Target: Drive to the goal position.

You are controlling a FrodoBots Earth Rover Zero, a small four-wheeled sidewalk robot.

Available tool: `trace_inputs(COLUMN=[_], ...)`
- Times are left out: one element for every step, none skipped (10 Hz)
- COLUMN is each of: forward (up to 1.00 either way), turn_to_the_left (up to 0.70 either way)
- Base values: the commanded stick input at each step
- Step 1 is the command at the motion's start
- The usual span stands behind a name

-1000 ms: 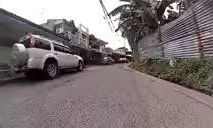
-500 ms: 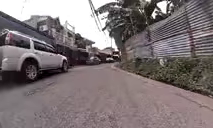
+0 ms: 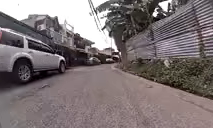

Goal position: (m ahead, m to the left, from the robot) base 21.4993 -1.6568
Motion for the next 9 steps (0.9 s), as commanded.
trace_inputs(forward=[0.7,0.7,0.7,0.7,0.7,0.7,0.7,0.7,0.7], turn_to_the_left=[0.01,0.01,0.01,0.01,0.01,0.01,0.01,0.01,0.01])
